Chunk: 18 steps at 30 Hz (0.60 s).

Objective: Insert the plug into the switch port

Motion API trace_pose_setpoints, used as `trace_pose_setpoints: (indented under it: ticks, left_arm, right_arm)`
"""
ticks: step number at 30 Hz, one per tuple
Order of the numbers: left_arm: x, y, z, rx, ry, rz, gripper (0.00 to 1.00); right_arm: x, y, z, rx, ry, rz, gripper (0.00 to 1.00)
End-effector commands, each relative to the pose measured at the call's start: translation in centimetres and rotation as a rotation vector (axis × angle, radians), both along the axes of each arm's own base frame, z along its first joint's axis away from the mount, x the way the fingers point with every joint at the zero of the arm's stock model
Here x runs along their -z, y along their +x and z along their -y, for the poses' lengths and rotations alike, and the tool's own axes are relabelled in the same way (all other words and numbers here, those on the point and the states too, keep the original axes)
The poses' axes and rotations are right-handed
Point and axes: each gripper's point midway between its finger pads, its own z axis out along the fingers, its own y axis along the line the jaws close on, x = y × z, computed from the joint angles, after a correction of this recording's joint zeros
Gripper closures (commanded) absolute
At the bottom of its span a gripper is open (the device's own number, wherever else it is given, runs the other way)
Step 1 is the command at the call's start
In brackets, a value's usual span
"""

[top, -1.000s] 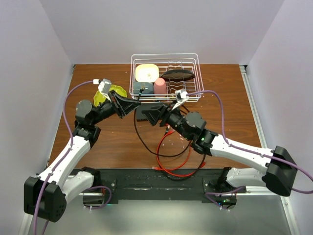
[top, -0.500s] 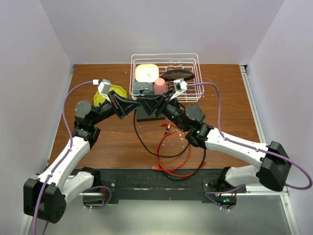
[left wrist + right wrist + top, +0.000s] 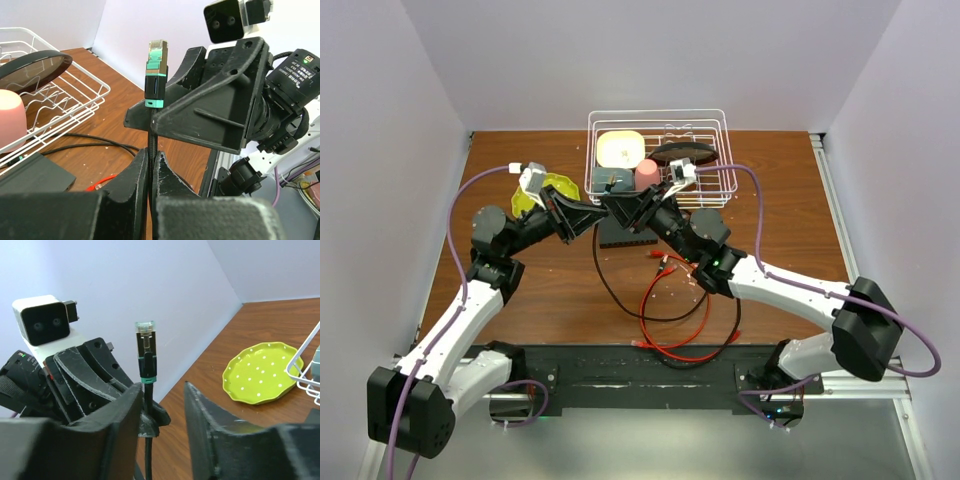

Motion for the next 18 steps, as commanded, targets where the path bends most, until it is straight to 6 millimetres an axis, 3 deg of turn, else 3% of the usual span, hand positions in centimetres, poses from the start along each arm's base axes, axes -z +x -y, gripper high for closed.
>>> trace_pose_setpoints:
  ticks: [1,8,13,18]
  left_arm:
    - [-1.78,-0.69,0.05,0.015,-0.002,0.075,1.0]
    - [-1.58,-0.67,0.08,0.016,-0.001,0.066,1.0]
    - [-1.74,-0.76,0.03,0.014,0.0,0.071,1.0]
    - [-1.93,-0.83,-0.05,0.009,0.0,0.077,1.0]
  right_arm:
    - [-3.48,-0.27,0.25,-0.018,0.104,0.058,0.63]
    - [-3.55,-0.48,0.19,-0.037,0.139,0.065,0.67]
    - [-3.4,-0.33,-0.28,-0.053,0.142,0.057,0.82]
    - [-3.13,-0.4,-0.67,-0.072,0.145,0.058,0.84]
